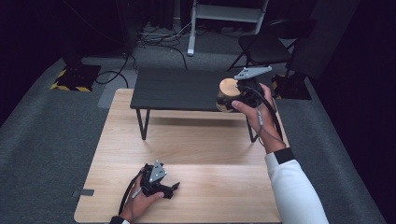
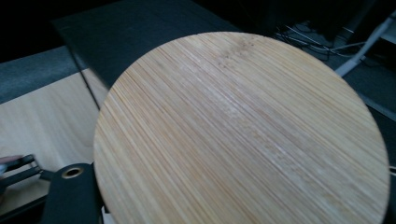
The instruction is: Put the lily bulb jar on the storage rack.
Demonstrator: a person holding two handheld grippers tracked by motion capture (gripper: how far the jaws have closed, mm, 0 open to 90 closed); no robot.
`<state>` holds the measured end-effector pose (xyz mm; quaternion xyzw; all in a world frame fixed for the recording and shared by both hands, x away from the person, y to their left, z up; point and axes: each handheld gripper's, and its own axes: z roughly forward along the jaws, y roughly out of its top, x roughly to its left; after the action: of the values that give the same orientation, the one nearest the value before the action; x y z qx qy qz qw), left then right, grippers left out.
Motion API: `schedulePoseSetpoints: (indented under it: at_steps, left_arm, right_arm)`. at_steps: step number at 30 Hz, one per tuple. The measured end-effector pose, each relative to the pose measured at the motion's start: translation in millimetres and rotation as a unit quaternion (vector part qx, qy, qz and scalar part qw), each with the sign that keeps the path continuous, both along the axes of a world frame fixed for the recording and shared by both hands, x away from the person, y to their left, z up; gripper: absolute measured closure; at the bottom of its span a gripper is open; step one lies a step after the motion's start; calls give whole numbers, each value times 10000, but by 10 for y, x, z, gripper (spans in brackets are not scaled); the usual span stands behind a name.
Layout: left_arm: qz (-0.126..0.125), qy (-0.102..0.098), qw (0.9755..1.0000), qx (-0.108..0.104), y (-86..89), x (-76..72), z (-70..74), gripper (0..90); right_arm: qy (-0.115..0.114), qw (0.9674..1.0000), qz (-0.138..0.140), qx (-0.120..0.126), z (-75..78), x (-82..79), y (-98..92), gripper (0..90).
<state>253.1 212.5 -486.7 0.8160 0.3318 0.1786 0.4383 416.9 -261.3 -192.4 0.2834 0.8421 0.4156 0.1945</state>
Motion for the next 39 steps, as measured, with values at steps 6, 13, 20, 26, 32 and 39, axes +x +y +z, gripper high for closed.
schedulePoseSetpoints:
  at_steps: [6,13,20,26,32,39]
  left_arm:
    - [9,-13,10000,5,-5,-3,-2,6]
    - [8,-9,10000,1,-3,0,-2,7]
    - [5,3,10000,-41,12,5,-7,7]
    - [6,0,10000,-41,11,4,-8,7]
    - [9,1,10000,-34,9,3,-6,7]
    - [10,1,10000,-37,10,3,-7,8]
  right_arm:
    - [93,9992,-366,101,-79,197,32,247]
    - [141,9982,-586,56,-146,317,92,247]
    - [183,9970,-747,-121,-179,366,219,246]
    - [162,9970,-752,-109,-223,371,260,246]
    - [220,9961,-839,192,-311,388,197,242]
    - [116,9944,-909,517,-375,343,90,117]
